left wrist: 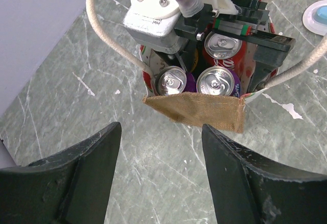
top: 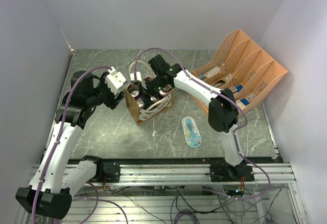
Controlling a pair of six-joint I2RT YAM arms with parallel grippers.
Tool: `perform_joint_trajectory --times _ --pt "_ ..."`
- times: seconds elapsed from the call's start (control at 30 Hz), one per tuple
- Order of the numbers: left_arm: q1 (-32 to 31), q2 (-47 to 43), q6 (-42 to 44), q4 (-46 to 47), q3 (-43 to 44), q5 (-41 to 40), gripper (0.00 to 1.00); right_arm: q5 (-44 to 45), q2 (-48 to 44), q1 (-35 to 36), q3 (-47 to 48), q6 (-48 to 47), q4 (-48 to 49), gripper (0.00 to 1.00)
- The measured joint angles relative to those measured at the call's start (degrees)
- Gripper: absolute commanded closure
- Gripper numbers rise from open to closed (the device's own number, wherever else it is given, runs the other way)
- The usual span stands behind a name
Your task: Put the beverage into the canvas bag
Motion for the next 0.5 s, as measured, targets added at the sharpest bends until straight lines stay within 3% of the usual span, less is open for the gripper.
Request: perform_joint_trajectory --times 0.5 --pt "0.0 0.0 0.0 0.0 0.0 0.0 0.25 0.2 -1.8 0.1 -0.9 1.5 1.4 0.00"
